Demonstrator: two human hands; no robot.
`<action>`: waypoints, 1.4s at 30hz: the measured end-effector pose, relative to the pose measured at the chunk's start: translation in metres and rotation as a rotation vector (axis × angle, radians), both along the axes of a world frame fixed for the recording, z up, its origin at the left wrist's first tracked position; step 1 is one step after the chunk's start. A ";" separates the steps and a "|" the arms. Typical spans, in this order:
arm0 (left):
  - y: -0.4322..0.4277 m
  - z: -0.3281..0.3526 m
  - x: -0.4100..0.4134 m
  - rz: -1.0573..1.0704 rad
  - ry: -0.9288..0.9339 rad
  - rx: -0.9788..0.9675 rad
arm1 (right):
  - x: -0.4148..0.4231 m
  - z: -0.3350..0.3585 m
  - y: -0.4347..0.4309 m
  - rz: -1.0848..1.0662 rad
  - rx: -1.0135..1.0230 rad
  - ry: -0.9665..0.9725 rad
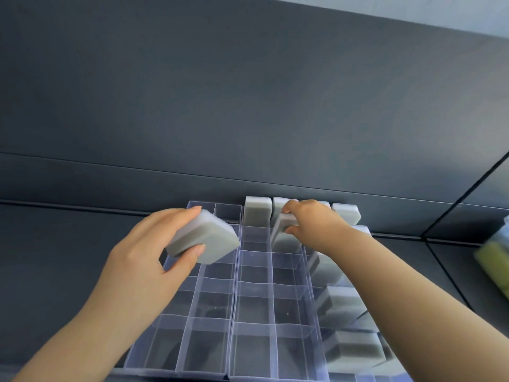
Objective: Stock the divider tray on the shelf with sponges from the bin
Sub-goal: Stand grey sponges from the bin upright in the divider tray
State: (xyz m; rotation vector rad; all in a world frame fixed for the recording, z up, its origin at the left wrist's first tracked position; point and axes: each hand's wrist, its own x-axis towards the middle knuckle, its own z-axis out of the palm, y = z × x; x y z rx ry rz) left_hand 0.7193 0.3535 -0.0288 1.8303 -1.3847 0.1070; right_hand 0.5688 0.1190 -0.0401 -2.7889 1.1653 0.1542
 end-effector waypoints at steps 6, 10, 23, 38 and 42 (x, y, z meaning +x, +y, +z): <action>-0.001 -0.003 0.001 0.015 -0.004 -0.003 | 0.006 -0.007 -0.003 0.030 0.037 0.099; -0.003 -0.006 0.004 0.017 0.000 0.000 | 0.008 -0.009 -0.002 0.048 0.023 0.131; -0.106 -0.009 0.011 -0.176 -0.050 0.189 | -0.015 -0.004 0.006 0.042 -0.014 0.060; -0.147 -0.040 0.011 -0.291 -0.094 0.479 | -0.023 -0.016 0.016 0.042 -0.008 -0.016; -0.152 -0.051 0.008 -0.296 -0.118 0.555 | -0.020 -0.015 0.016 0.019 -0.011 0.005</action>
